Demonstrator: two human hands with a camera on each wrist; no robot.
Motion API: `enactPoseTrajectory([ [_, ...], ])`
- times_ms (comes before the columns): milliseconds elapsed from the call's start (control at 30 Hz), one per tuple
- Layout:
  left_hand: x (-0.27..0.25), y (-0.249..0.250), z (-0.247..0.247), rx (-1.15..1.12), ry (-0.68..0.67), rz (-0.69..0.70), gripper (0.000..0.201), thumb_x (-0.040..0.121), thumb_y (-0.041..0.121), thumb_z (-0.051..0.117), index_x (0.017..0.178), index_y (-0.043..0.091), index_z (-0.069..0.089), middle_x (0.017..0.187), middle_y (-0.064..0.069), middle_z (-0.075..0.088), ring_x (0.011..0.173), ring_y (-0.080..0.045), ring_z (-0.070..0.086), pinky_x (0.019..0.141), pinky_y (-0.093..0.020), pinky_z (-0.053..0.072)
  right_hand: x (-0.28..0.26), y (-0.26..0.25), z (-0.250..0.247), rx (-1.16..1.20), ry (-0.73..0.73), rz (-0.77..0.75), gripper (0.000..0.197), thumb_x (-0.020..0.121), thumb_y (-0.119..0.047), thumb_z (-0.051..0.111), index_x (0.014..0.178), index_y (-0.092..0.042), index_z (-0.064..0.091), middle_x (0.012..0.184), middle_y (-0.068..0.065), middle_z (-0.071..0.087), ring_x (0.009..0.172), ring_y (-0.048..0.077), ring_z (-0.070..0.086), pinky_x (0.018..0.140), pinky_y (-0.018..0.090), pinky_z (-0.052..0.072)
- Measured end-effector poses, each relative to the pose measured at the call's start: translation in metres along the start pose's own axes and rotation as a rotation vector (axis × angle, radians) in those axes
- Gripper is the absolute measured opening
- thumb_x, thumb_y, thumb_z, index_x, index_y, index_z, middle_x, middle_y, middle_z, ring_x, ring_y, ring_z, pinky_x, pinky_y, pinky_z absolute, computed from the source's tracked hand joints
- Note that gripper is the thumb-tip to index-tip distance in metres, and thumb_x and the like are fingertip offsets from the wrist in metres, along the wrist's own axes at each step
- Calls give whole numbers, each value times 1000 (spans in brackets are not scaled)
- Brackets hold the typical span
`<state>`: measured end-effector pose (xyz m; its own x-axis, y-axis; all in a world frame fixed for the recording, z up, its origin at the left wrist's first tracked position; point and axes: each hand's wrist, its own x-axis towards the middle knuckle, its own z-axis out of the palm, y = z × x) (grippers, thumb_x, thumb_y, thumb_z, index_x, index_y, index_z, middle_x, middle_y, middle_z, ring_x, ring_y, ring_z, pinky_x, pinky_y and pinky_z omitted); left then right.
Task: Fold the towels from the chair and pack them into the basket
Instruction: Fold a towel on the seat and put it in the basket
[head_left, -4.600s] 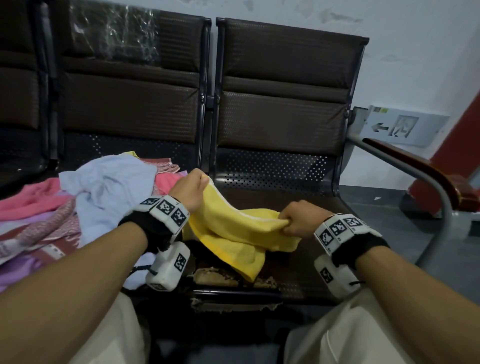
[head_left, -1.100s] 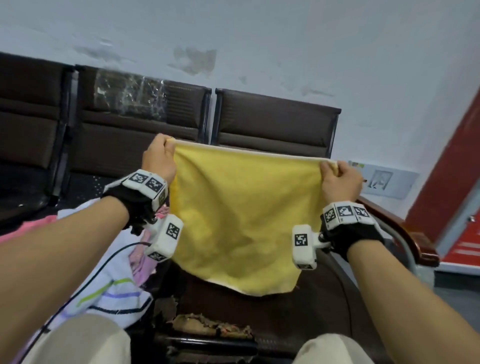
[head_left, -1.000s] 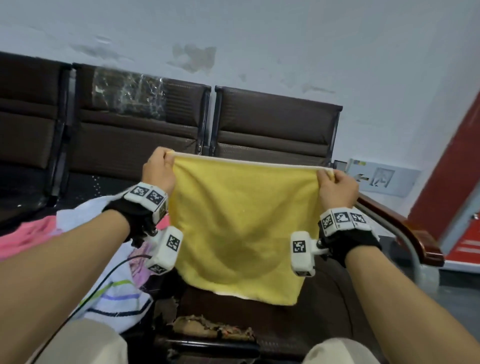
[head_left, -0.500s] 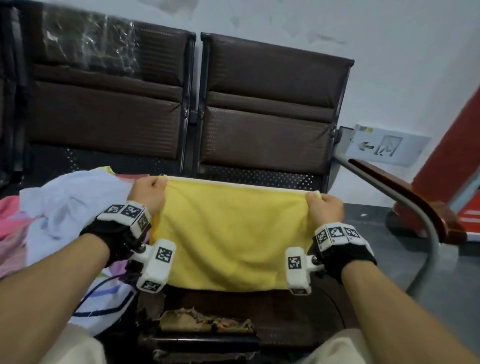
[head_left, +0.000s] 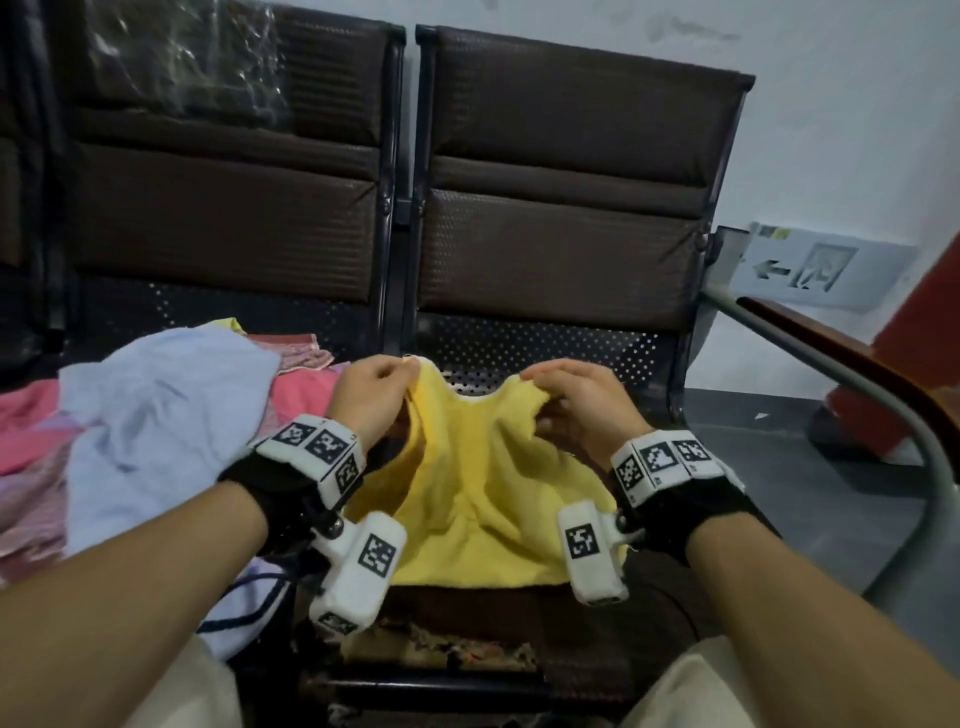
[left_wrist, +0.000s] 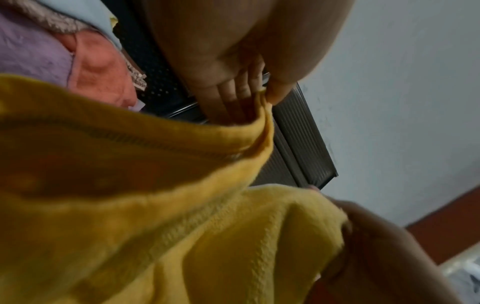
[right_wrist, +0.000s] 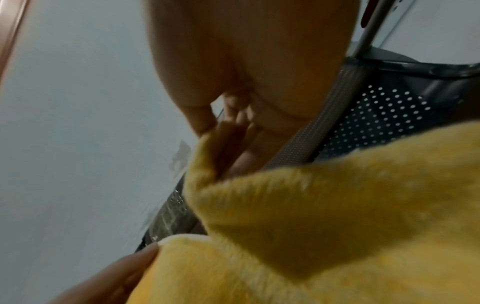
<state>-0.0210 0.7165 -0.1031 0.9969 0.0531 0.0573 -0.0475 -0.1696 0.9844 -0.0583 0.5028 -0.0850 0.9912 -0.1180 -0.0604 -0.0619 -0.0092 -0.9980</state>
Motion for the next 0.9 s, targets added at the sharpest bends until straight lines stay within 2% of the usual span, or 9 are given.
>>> enactPoseTrajectory([
  [100, -5, -1, 1, 49, -85, 0, 22, 91, 28, 58, 96, 9, 70, 85, -10, 68, 86, -30, 66, 83, -47, 56, -2, 5, 5, 64, -248, 87, 21, 90, 2, 46, 95, -3, 66, 74, 7, 70, 63, 14, 68, 68, 30, 58],
  [200, -11, 1, 3, 6, -144, -20, 19, 91, 19, 60, 95, 2, 68, 70, -9, 62, 62, -21, 61, 56, -33, 58, -3, 14, 5, -621, -262, -132, 16, 88, -2, 56, 96, -11, 66, 86, 5, 73, 80, 12, 70, 79, 29, 57],
  [300, -17, 0, 1, 2, -197, -8, 14, 89, 14, 62, 95, 2, 66, 73, -14, 62, 61, -21, 61, 54, -31, 59, -8, 17, 5, -998, -268, -350, 11, 86, -11, 62, 91, -14, 71, 82, -7, 69, 75, 4, 65, 73, 18, 50],
  [400, -21, -1, 0, 51, -252, 24, 10, 88, 16, 63, 92, 7, 66, 75, -16, 66, 60, -22, 65, 57, -33, 60, -6, 10, 9, -945, -184, -530, 5, 85, -17, 65, 80, -19, 66, 93, -9, 55, 77, 3, 55, 67, 5, 39],
  [467, -24, 0, 1, 56, -298, 44, 9, 88, 17, 64, 90, 9, 67, 70, -11, 68, 55, -18, 65, 56, -30, 59, -4, 4, 14, -773, -166, -549, 5, 86, -17, 63, 81, -17, 63, 94, -5, 61, 84, 12, 59, 77, 17, 47],
  [533, -27, 1, 2, 29, -349, 47, 9, 87, 18, 63, 89, 10, 68, 68, -10, 68, 54, -16, 65, 55, -28, 58, -7, 3, 19, -671, -167, -501, 5, 87, -20, 63, 84, -17, 65, 82, -1, 66, 80, 18, 63, 74, 35, 53],
  [567, -29, 2, 3, 21, -373, 46, 9, 88, 18, 62, 88, 11, 69, 70, -12, 69, 54, -17, 65, 55, -28, 58, -8, 4, 22, -678, -159, -485, 5, 87, -22, 66, 84, -18, 66, 79, -1, 67, 77, 18, 64, 71, 35, 53],
  [733, -32, 2, 3, 27, -433, 48, 15, 94, 13, 53, 94, 13, 68, 81, -25, 66, 61, -23, 66, 61, -32, 58, -7, 9, 27, -726, -135, -495, 7, 80, -28, 73, 76, -28, 68, 73, -11, 66, 69, 0, 59, 62, 13, 44],
  [900, -30, 4, 0, 16, -455, 22, 23, 95, 23, 51, 97, 7, 68, 84, -31, 66, 74, -38, 66, 71, -43, 58, -5, 10, 29, -751, -137, -483, 9, 78, -28, 74, 73, -29, 67, 72, -10, 66, 68, 0, 60, 61, 14, 45],
])
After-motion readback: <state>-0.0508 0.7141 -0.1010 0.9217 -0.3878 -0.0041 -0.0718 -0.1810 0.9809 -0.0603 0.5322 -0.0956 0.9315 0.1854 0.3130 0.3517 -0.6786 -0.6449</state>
